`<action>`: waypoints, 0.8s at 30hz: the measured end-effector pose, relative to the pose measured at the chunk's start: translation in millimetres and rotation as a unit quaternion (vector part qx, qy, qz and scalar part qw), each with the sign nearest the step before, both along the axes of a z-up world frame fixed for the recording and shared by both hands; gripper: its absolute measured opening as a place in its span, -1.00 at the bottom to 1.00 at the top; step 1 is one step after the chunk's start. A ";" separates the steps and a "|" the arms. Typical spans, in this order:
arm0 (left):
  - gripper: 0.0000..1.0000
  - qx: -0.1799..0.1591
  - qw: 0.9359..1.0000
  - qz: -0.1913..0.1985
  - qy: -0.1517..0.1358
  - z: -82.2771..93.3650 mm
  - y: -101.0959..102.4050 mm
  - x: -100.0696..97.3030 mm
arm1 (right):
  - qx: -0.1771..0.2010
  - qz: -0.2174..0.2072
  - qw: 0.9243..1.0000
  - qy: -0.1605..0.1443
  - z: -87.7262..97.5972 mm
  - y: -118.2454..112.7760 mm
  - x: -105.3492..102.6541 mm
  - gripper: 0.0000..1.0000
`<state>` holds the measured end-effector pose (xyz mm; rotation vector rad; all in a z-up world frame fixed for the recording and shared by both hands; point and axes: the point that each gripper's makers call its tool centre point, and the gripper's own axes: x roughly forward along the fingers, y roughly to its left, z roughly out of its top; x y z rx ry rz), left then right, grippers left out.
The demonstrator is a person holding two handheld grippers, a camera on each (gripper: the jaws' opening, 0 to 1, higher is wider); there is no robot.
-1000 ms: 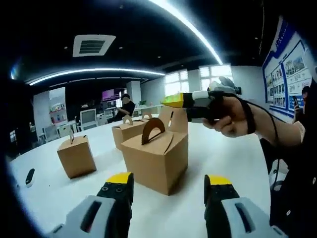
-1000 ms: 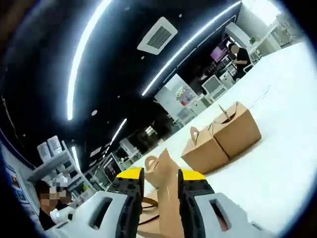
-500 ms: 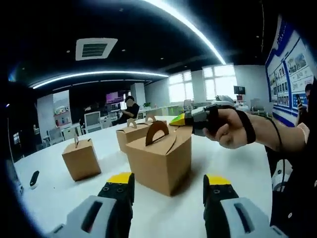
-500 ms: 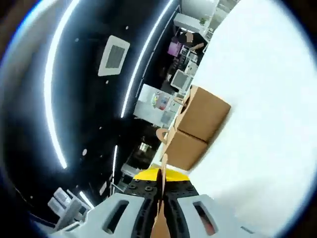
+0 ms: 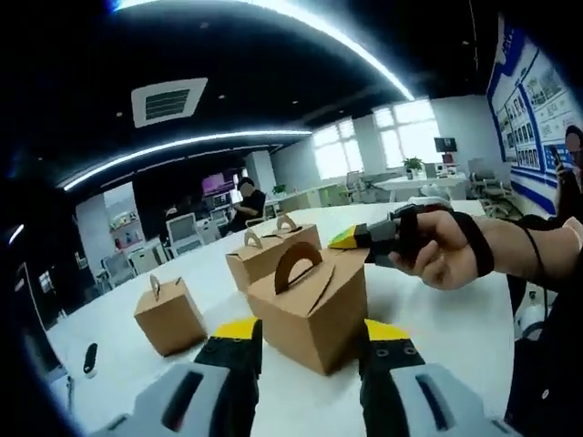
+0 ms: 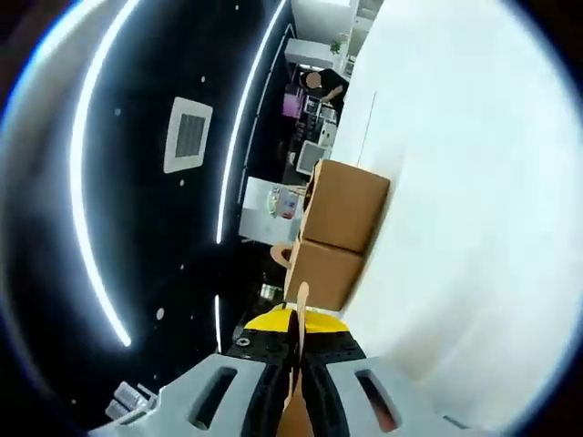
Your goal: Pick up one paper box from the group, open the paper box, and remove the item inside
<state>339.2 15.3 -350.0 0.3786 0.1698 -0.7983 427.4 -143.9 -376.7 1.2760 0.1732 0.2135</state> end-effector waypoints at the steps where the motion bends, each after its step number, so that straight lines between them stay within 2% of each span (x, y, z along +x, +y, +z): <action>1: -0.23 0.019 1.000 0.000 -0.011 3.2 -1.9 1.4 | 0.000 -0.001 1.000 -0.001 0.8 0.0 -0.1 -0.94; 5: -0.22 0.076 0.997 -0.016 -0.019 8.5 -19.5 0.4 | -0.005 -0.004 1.000 -0.005 5.2 -0.6 -0.9 -0.94; 6: -0.22 0.101 0.995 -0.016 -0.022 7.3 -22.8 1.1 | -0.007 -0.005 1.000 -0.006 7.7 -1.2 -1.6 -0.94; 7: -0.22 0.107 0.994 -0.015 -0.023 7.2 -23.3 1.7 | -0.008 -0.006 1.000 -0.007 8.6 -1.5 -1.9 -0.94; 11: -0.26 0.183 0.980 0.006 -0.071 14.1 -25.3 14.8 | -0.013 -0.006 1.000 -0.011 10.5 0.7 -3.2 -0.94; 17: -0.44 0.199 0.977 -0.004 -0.076 18.2 -42.3 17.0 | -0.016 -0.008 1.000 -0.016 12.6 -1.7 -2.9 -0.94; 19: -0.59 0.188 0.981 -0.013 -0.056 16.2 -51.7 16.8 | -0.025 -0.008 0.999 -0.020 15.1 -0.7 -3.8 -0.94; 20: -0.63 0.189 0.980 -0.012 -0.055 16.1 -53.1 17.9 | -0.030 -0.008 0.999 -0.023 16.2 0.0 -3.9 -0.94; 24: -0.63 0.234 0.970 -0.013 -0.055 5.8 -56.4 21.6 | -0.034 -0.003 0.999 -0.026 20.2 1.5 -3.3 -0.94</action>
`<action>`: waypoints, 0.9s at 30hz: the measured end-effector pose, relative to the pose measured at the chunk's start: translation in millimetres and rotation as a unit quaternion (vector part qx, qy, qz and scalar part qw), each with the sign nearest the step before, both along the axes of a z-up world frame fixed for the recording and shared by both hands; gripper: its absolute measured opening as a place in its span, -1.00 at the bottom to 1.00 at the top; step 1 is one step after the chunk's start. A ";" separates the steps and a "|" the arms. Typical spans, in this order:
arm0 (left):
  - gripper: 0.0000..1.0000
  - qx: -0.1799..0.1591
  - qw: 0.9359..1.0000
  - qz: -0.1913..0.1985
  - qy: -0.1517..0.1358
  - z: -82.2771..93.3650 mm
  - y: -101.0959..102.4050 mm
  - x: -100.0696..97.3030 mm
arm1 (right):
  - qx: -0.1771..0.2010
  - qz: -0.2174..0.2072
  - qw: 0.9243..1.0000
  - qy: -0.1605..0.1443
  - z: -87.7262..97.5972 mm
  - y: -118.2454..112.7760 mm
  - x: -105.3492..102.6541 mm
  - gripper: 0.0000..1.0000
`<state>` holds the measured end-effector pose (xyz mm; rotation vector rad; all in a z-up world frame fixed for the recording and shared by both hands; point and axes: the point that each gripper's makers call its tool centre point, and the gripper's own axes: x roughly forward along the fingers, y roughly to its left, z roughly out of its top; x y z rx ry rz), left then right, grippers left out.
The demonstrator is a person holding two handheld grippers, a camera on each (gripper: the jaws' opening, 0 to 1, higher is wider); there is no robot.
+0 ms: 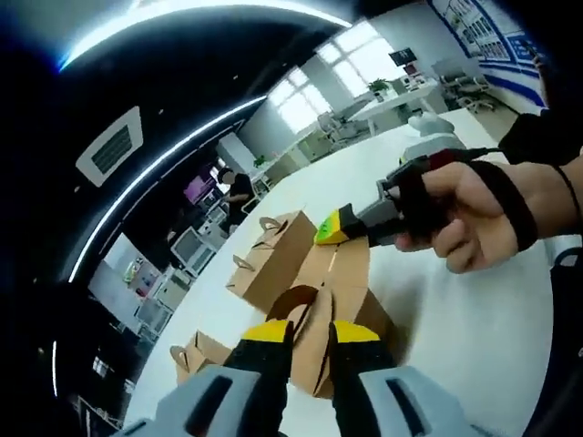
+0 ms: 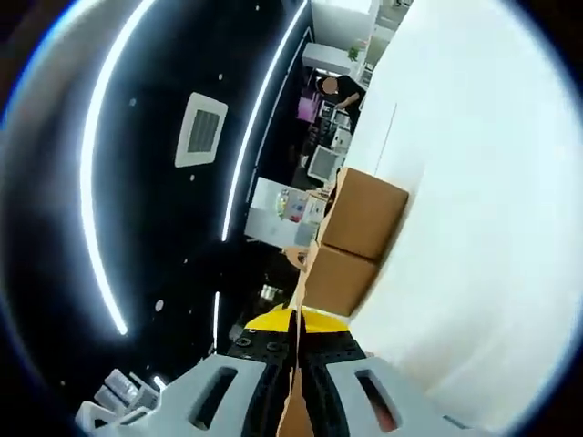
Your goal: Pick up one paper box from the group, open the paper box, and remove the item inside
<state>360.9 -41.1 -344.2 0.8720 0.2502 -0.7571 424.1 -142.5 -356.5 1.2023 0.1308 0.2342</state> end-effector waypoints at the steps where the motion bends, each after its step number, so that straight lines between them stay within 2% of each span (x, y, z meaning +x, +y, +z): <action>1: -0.61 0.008 1.000 -0.003 0.004 -1.7 -0.4 1.0 | -0.001 0.000 1.000 0.000 -0.3 0.0 0.2 -0.94; 3: -0.60 0.015 1.000 -0.001 0.009 -4.1 -0.7 3.4 | -0.002 0.001 1.000 -0.001 -0.6 -0.1 0.7 -0.94; 10: -0.64 0.036 0.999 -0.003 -0.003 -5.6 -3.7 4.9 | -0.009 0.006 1.000 -0.005 -0.3 0.9 1.0 -0.94; 12: -0.65 0.051 0.999 0.000 -0.018 -3.2 -0.6 5.8 | -0.011 0.007 1.000 -0.007 0.0 1.2 1.3 -0.94; 19: -0.92 0.061 0.998 -0.001 -0.029 -4.9 -3.2 7.5 | -0.019 0.011 1.000 -0.009 -1.5 0.8 3.3 -0.94; 22: -0.92 0.061 0.997 0.009 -0.038 -0.3 -1.0 6.9 | -0.023 0.011 1.000 -0.010 -2.3 1.1 4.0 -0.94; 24: -0.92 0.063 0.996 0.014 -0.056 7.3 2.5 10.1 | -0.023 0.011 1.000 -0.010 -2.8 0.4 4.6 -0.94; 27: -0.92 0.057 0.997 0.012 -0.050 9.3 3.3 7.8 | -0.022 0.012 1.000 -0.009 -3.3 0.7 4.8 -0.94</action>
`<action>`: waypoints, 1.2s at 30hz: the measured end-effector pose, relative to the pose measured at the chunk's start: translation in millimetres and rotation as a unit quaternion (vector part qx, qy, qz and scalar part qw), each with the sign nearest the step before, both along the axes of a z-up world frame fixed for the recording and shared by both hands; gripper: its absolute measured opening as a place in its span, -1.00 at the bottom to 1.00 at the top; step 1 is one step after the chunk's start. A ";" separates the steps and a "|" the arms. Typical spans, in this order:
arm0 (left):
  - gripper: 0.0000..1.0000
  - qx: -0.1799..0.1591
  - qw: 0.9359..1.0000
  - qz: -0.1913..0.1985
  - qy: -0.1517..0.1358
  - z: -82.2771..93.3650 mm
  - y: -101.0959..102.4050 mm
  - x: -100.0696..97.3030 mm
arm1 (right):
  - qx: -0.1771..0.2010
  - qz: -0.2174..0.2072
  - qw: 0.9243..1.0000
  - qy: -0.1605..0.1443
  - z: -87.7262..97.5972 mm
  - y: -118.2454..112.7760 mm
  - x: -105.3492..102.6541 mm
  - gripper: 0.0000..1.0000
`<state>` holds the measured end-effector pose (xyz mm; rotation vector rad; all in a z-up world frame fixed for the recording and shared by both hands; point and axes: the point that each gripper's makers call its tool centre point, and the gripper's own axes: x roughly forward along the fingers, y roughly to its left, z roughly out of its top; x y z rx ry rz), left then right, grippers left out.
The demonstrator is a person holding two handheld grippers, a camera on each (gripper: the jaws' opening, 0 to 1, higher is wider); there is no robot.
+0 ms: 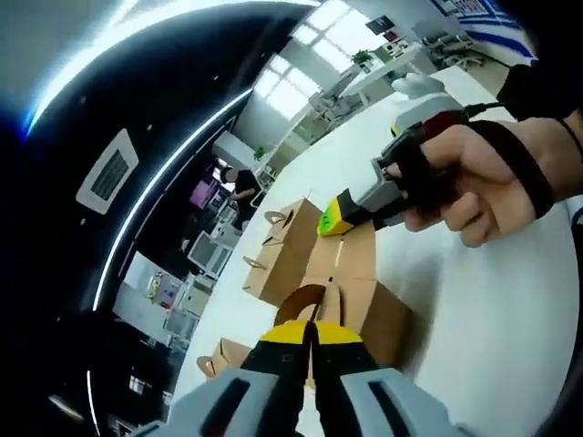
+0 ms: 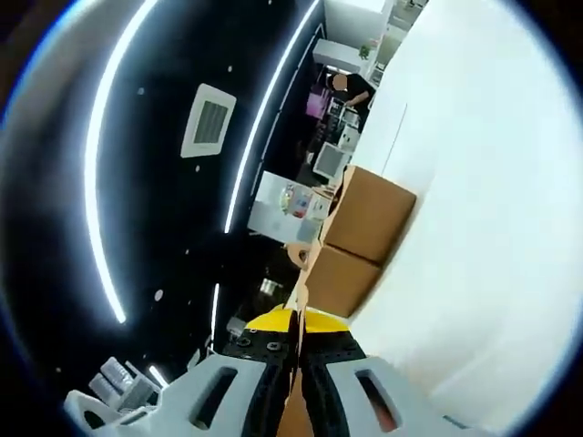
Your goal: Pick up one paper box from the group, open the paper box, and remove the item inside
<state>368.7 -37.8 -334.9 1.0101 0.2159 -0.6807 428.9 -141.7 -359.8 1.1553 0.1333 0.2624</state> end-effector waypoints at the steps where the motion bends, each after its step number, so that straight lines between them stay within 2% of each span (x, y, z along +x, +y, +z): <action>1: -0.92 -0.006 1.000 -0.009 0.009 -2.7 -3.9 -2.5 | -0.001 0.000 1.000 -0.001 0.2 0.5 0.0 -0.94; 3: -0.87 -0.025 0.999 -0.026 0.029 -7.6 -14.1 -7.6 | -0.002 0.000 1.000 -0.002 1.0 1.2 -0.1 -0.94; 6: -0.79 -0.014 0.999 -0.021 0.025 -12.0 -19.0 -2.6 | -0.006 0.000 1.000 -0.004 2.3 1.2 -0.2 -0.94; 8: -0.67 -0.019 0.999 -0.016 0.032 -15.5 -22.0 2.8 | -0.008 0.001 1.000 -0.006 3.0 1.1 -0.6 -0.94; 12: -0.67 -0.019 0.999 -0.016 0.033 -14.6 -23.8 5.1 | -0.013 0.001 1.000 -0.006 2.9 0.2 -0.2 -0.94; 16: -0.70 0.002 1.000 -0.015 0.025 -15.0 -22.0 5.9 | -0.019 0.005 1.000 -0.012 5.7 3.1 0.4 -0.94; 17: -0.78 0.024 1.000 -0.011 0.015 -15.3 -17.0 8.0 | -0.022 0.005 1.000 -0.014 6.8 3.5 0.2 -0.94; 21: -0.87 0.026 1.000 -0.011 0.013 -18.1 -18.4 6.2 | -0.024 0.008 1.000 -0.015 7.1 4.7 0.2 -0.94; 23: -0.92 0.038 0.999 -0.006 -0.001 -18.0 -16.7 8.8 | -0.025 0.009 1.000 -0.015 6.7 5.1 0.1 -0.94; 29: -0.92 0.030 0.999 0.005 -0.015 -9.3 -13.3 11.1 | -0.030 0.011 0.999 -0.017 6.8 5.7 0.4 -0.94; 36: -0.92 0.031 0.999 0.009 -0.026 -8.8 -11.6 12.7 | -0.037 0.015 0.999 -0.020 7.8 8.4 -0.1 -0.94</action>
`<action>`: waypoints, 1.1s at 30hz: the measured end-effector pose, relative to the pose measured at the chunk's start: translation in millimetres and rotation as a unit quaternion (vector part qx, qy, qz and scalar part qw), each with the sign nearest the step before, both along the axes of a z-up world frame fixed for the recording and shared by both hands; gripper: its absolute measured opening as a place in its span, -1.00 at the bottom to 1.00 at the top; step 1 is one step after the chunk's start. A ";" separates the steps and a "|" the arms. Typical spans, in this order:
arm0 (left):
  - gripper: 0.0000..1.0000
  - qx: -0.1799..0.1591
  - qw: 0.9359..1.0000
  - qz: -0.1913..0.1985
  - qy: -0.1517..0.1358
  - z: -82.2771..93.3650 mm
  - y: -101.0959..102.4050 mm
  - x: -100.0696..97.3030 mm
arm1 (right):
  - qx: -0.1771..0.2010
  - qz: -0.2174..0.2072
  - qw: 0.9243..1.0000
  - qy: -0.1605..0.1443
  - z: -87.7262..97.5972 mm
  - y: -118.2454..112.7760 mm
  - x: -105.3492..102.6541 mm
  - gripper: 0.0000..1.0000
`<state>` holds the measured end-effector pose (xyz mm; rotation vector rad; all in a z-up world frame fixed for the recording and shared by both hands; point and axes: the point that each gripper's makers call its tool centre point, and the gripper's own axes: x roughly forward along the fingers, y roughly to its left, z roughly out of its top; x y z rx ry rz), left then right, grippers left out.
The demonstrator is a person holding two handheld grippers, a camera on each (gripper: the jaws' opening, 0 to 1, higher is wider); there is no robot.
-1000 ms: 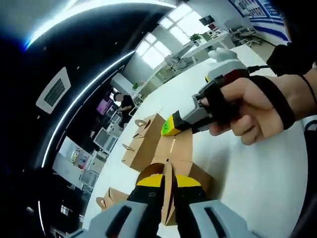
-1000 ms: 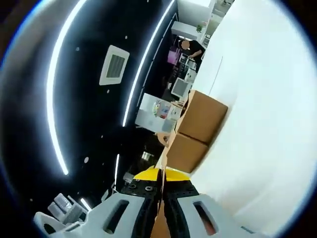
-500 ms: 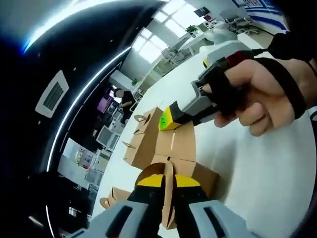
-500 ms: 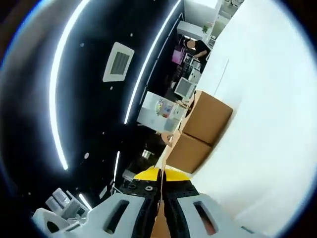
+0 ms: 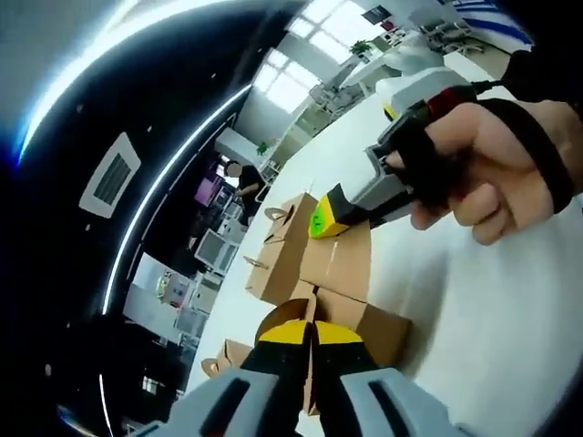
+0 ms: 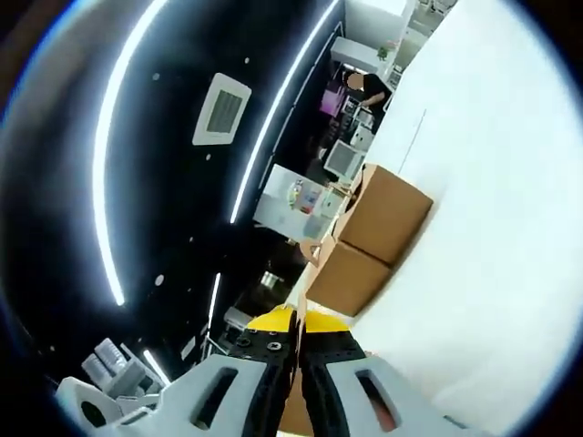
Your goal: Pick up one paper box from the group, open the paper box, and remove the item inside
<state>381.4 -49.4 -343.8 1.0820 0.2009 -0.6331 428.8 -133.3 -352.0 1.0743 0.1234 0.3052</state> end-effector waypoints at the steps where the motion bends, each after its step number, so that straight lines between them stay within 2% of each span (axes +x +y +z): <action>1: -0.92 0.005 1.000 -0.003 -0.003 -2.0 -0.9 0.7 | -0.001 0.000 1.000 0.000 0.0 -0.1 -0.1 -0.94; 3: -0.85 0.029 0.999 -0.015 -0.023 -4.4 -4.6 2.8 | -0.002 -0.002 1.000 0.000 0.1 -0.8 -0.7 -0.94; 4: -0.81 0.031 0.999 -0.015 -0.029 -4.6 -5.7 3.7 | -0.002 -0.001 1.000 -0.001 0.1 -0.8 -1.2 -0.94; 9: -0.81 0.035 0.999 -0.018 -0.025 -7.6 -13.0 5.1 | -0.004 0.002 1.000 -0.002 -0.4 -0.7 -3.4 -0.94; 16: -0.87 0.057 0.998 -0.012 -0.018 -12.2 -15.6 9.8 | -0.009 0.004 1.000 -0.007 2.6 0.8 -3.9 -0.94; 19: -0.91 0.054 0.998 -0.006 -0.025 -10.8 -15.3 9.1 | -0.009 0.004 1.000 -0.007 2.2 0.1 -3.9 -0.94; 24: -0.93 0.037 0.999 0.002 -0.036 1.0 -13.9 8.2 | -0.008 0.002 1.000 -0.006 0.7 -2.1 -3.7 -0.94; 33: -0.93 0.024 0.999 0.005 -0.039 1.4 -12.4 5.7 | -0.008 0.003 1.000 -0.007 1.5 -2.0 -4.4 -0.94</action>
